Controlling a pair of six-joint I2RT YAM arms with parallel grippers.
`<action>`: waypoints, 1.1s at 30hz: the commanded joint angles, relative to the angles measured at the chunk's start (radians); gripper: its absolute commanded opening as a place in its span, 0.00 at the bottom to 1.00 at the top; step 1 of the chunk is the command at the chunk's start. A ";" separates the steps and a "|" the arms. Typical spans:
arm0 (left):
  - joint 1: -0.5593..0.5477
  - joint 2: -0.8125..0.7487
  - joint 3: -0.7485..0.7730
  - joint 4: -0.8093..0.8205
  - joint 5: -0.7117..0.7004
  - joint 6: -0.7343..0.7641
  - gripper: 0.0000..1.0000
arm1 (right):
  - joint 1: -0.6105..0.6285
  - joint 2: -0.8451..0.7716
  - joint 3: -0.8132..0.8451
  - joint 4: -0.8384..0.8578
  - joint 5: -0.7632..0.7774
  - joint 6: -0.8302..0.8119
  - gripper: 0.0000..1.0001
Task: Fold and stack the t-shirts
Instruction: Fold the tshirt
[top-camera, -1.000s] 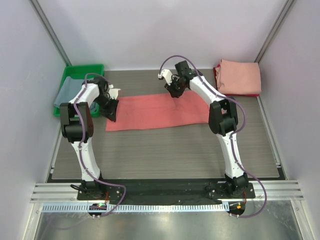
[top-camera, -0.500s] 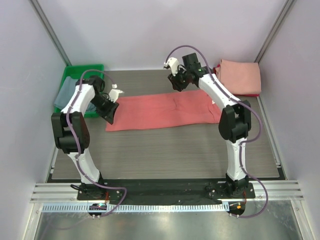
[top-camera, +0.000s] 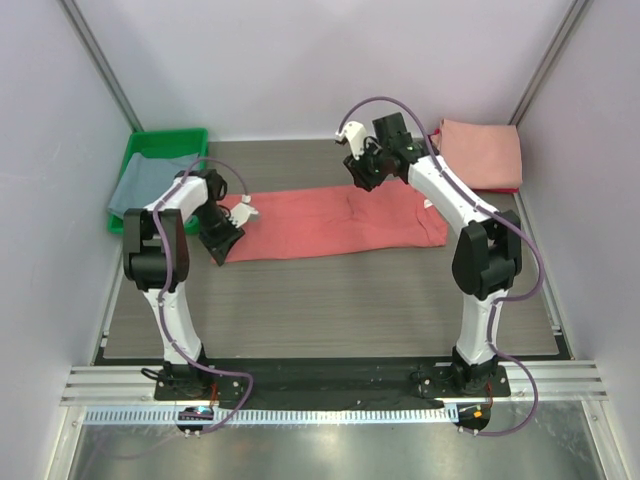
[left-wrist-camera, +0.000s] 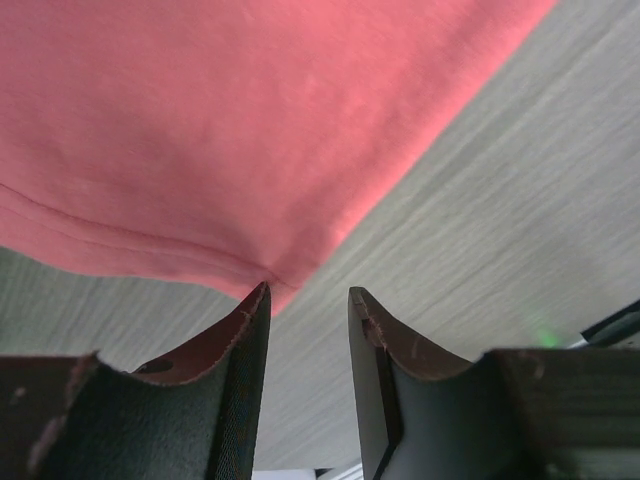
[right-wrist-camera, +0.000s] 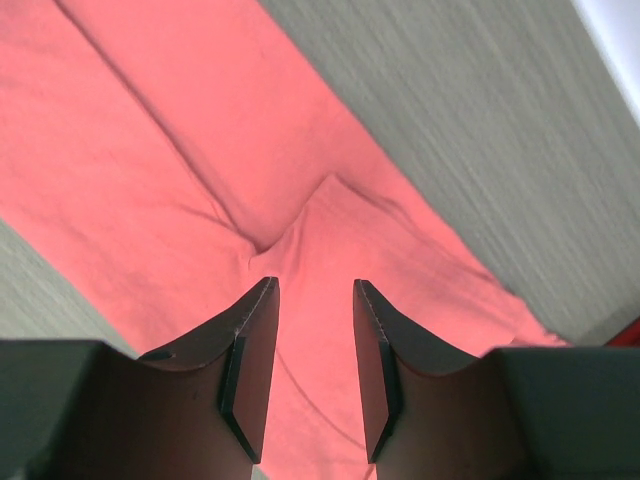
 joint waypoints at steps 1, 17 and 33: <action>0.001 0.015 0.048 0.026 -0.027 0.024 0.38 | 0.008 -0.102 -0.027 0.010 0.020 -0.009 0.41; -0.034 0.081 -0.044 0.093 -0.071 -0.035 0.36 | 0.011 -0.147 -0.120 -0.006 0.040 -0.072 0.41; -0.166 -0.417 -0.393 -0.174 -0.370 0.060 0.00 | -0.104 -0.267 -0.308 0.000 0.187 0.090 0.38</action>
